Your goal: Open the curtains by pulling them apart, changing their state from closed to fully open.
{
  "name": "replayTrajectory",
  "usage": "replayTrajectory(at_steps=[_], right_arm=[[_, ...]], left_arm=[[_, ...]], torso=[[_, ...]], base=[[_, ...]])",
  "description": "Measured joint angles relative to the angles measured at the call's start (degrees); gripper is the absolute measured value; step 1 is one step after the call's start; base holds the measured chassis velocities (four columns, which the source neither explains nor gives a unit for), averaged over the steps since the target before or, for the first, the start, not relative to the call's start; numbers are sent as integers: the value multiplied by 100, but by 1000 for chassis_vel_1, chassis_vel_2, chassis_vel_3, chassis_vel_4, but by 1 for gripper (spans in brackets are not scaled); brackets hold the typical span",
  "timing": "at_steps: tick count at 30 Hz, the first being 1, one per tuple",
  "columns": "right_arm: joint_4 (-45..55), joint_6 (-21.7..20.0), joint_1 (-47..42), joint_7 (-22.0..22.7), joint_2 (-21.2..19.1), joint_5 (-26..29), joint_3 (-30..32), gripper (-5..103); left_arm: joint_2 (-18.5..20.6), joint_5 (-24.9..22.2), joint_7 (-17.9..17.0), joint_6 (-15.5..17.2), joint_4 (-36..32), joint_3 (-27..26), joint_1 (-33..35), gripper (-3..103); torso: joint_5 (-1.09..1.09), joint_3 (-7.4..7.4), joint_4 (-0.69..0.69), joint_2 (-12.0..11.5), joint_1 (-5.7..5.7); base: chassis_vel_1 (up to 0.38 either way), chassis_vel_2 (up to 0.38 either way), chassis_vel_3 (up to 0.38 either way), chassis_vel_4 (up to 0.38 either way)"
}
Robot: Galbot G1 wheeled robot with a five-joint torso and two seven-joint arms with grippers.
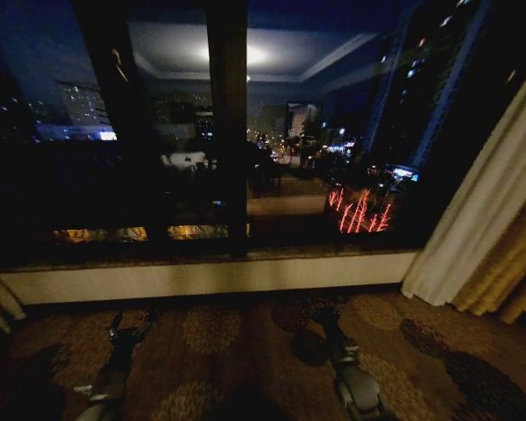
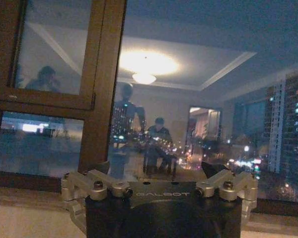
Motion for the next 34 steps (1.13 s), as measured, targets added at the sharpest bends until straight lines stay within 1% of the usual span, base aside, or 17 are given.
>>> replayTrajectory(at_steps=[3, 5, 9, 11, 13, 16, 23, 34], right_arm=[[0, 0, 0, 0, 0, 0, 0, 100], [0, 0, -1, 0, 0, 0, 0, 100], [0, 0, 0, 1, 0, 0, 1, 100], [-1, 0, 2, 0, 0, 0, 1, 100], [0, 0, 3, 0, 0, 0, 1, 100], [0, 0, 3, 0, 0, 0, 1, 100], [0, 0, 1, 0, 0, 0, 1, 100], [0, 0, 1, 0, 0, 0, 1, 100]], left_arm=[[0, 0, 0, 0, 0, 2, 0, 100], [0, 0, 0, 0, 0, 2, 0, 100], [0, 0, 2, 0, 0, 3, -3, 100], [0, 0, 1, 0, 0, 3, -6, 100], [0, 0, 1, 0, 0, 3, -6, 100], [0, 0, 1, 0, 0, 3, -5, 100], [0, 0, 0, 0, 0, 1, -3, 100], [0, 0, 1, 0, 0, 2, -3, 100]], torso=[[-2, 0, -2, 0, 0], [1, 1, -4, 0, 0], [-1, 6, -3, -9, 10], [3, 9, -2, -13, 20], [-2, 7, -1, -12, 17], [1, 7, -3, -11, 14], [0, 3, -1, -5, 5], [0, 4, -2, -5, 6]], base=[[118, -44, -218, 203], [5, -8, -125, 53], [-6, 18, 12, -11], [-11, 73, 76, -78], [-56, 80, 97, -67], [-14, 14, 32, -22], [0, 0, 0, 0], [0, 0, 0, 0]])
